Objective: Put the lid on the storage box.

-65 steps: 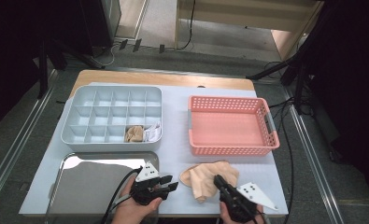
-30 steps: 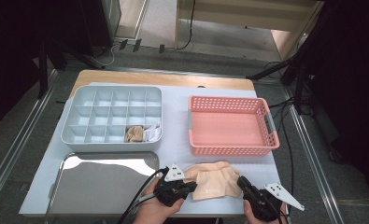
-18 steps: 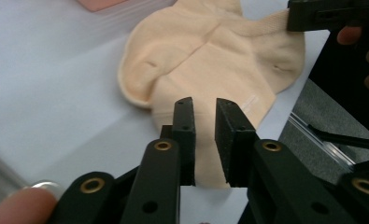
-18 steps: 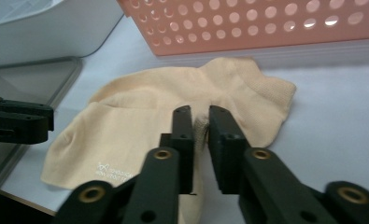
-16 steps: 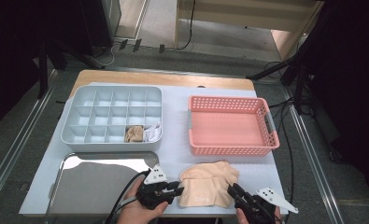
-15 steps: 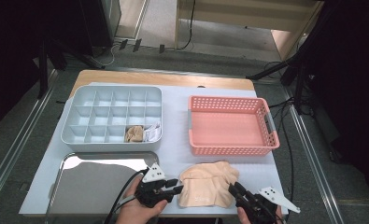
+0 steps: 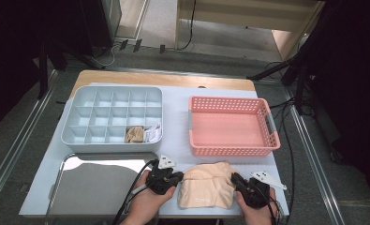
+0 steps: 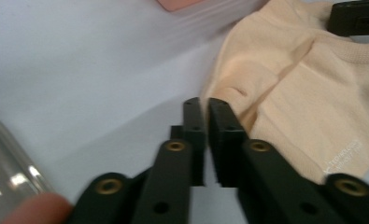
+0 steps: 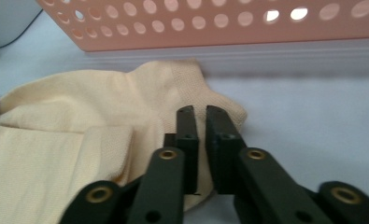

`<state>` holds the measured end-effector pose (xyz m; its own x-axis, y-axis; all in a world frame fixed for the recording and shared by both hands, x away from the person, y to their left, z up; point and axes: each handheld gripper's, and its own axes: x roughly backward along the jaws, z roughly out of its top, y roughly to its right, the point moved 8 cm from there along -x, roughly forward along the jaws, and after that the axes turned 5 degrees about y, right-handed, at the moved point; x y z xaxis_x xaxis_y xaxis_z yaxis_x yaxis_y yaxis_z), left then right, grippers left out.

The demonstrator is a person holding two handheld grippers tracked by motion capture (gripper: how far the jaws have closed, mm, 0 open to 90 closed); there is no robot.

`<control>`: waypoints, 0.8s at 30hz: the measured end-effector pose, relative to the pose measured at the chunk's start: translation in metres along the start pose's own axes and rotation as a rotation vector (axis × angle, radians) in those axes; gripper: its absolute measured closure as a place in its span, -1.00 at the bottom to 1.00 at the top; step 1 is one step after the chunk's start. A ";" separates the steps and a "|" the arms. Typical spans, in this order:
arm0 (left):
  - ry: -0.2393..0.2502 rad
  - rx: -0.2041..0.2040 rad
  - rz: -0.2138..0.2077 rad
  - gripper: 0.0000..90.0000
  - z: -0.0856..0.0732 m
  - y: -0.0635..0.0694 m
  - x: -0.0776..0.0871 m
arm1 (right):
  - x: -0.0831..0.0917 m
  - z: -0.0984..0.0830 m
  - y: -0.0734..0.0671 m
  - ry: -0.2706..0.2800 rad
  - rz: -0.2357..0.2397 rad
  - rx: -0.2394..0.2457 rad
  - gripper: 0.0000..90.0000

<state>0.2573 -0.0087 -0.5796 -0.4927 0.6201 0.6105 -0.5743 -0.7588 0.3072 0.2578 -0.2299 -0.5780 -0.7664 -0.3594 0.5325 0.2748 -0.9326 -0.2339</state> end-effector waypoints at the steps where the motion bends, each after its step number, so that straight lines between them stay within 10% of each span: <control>1: -0.003 -0.006 -0.001 1.00 0.000 -0.001 0.001 | 0.000 0.000 -0.002 0.004 0.012 -0.001 1.00; 12: 0.016 0.018 0.007 1.00 0.003 -0.016 0.004 | 0.004 0.004 0.006 0.055 -0.013 -0.051 0.87; 17: 0.044 0.028 0.012 0.61 0.001 -0.017 0.015 | 0.006 0.003 0.009 0.063 -0.016 -0.056 0.67; 24: 0.041 0.047 -0.049 0.52 -0.013 -0.008 0.034 | 0.043 0.002 -0.004 0.117 0.045 -0.089 0.64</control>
<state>0.2362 0.0211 -0.5710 -0.4917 0.6633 0.5641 -0.5672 -0.7356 0.3704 0.2249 -0.2416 -0.5531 -0.8183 -0.3897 0.4225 0.2620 -0.9072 -0.3293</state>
